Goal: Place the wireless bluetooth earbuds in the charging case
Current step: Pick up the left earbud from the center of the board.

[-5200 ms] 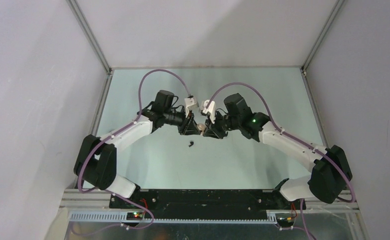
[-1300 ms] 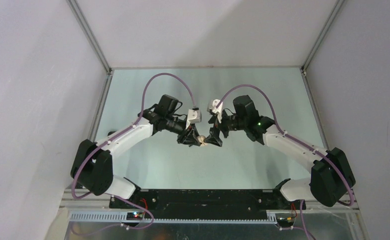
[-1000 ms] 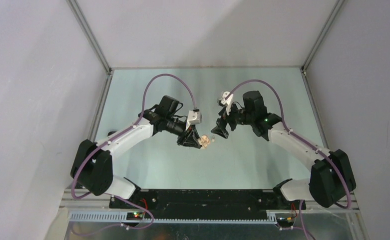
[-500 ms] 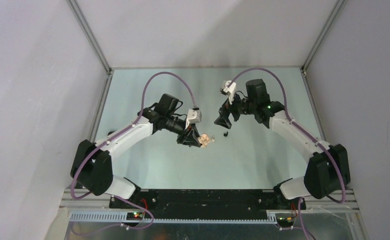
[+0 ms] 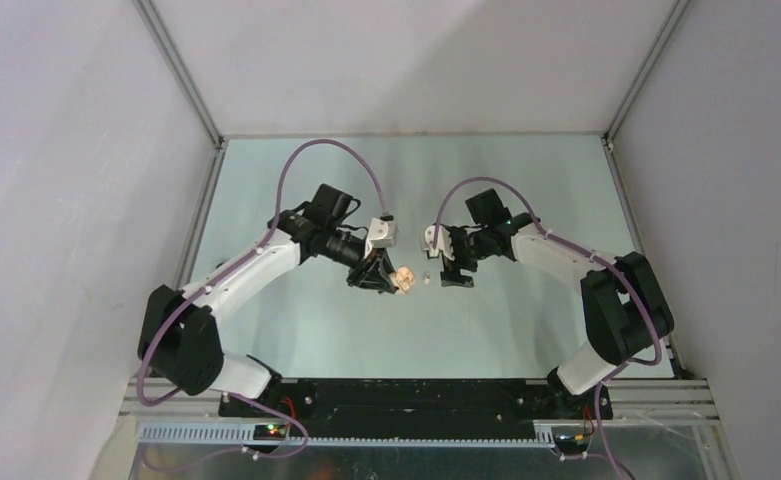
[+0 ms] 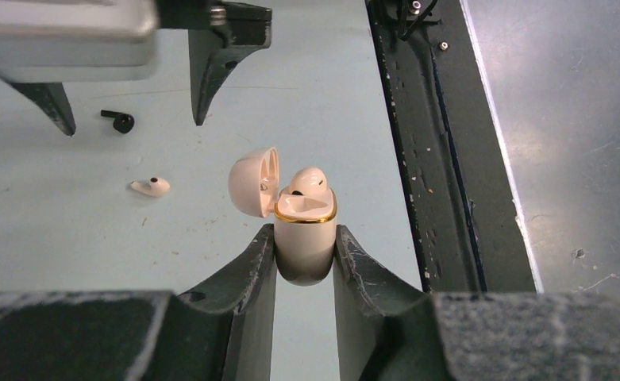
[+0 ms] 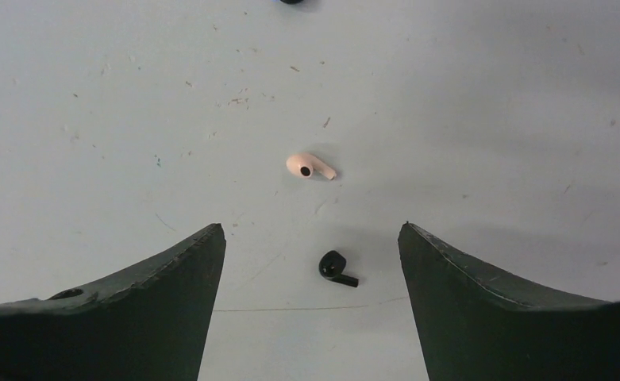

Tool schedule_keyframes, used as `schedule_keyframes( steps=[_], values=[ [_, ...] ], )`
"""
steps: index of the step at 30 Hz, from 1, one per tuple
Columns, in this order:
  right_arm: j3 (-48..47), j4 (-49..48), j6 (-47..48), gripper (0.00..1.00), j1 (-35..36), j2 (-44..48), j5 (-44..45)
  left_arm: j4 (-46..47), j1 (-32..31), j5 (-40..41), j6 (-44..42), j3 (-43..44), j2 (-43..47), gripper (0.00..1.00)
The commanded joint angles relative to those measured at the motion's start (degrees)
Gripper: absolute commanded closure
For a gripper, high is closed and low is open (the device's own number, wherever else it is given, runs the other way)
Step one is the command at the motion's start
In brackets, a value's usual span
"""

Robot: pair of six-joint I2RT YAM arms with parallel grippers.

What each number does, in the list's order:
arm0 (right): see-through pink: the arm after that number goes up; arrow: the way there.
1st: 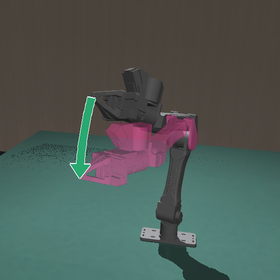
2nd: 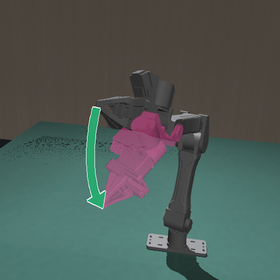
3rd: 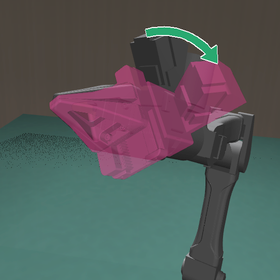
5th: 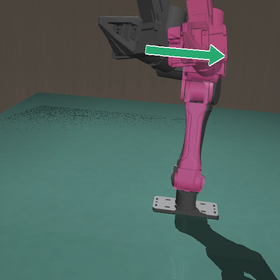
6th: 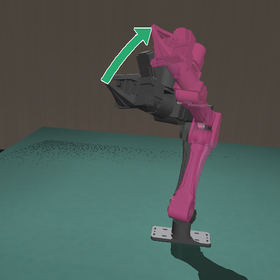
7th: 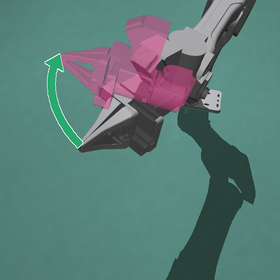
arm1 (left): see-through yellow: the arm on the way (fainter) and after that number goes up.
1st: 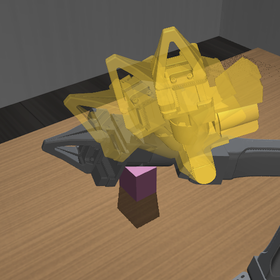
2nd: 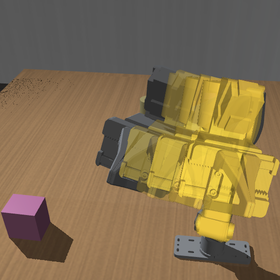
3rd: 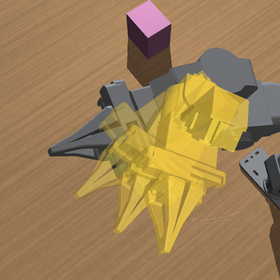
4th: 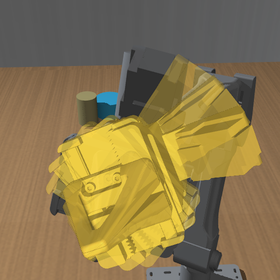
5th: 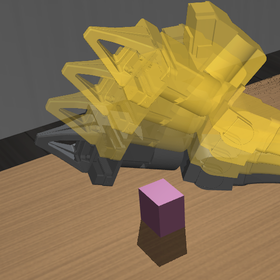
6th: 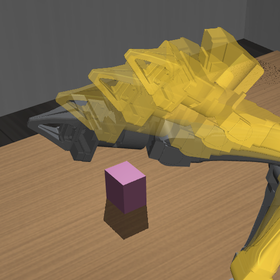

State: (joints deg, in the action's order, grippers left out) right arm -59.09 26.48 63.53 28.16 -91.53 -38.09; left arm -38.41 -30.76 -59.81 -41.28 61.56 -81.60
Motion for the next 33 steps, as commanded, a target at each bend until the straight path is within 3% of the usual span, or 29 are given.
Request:
schedule_keyframes(
  steps=[1, 8, 10, 13, 18, 29, 33],
  values=[
    [0.36, -1.82, 13.88, 0.15, 0.49, -0.37, -3.56, -3.73, 2.52, -2.94, -4.50, 2.28, 3.39, 1.00],
    [0.35, -5.09, 18.40, 0.20, 3.74, -5.95, -0.14, -6.00, 5.17, -2.94, -6.35, 2.67, 4.46, 1.00],
    [0.32, -5.38, 19.86, 0.25, 4.81, -7.11, 1.18, -5.42, 5.53, -3.07, -6.03, 2.42, 4.44, 1.00],
    [0.31, -5.29, 22.57, 0.42, 5.82, -8.05, 2.79, -4.76, 5.68, -3.38, -5.36, 2.18, 4.43, 1.00],
    [0.33, -4.14, 25.76, 0.50, 6.15, -8.66, 3.28, -4.22, 5.69, -3.79, -4.94, 1.97, 4.12, 1.00],
    [0.29, -3.18, 30.44, 0.51, 6.80, -10.87, 5.14, -3.70, 5.75, -3.82, -4.43, 1.91, 4.07, 1.00],
    [0.32, -3.79, 31.07, 0.57, 7.28, -11.52, 5.99, -3.48, 5.72, -3.78, -4.29, 1.81, 4.04, 1.00]
  ],
)
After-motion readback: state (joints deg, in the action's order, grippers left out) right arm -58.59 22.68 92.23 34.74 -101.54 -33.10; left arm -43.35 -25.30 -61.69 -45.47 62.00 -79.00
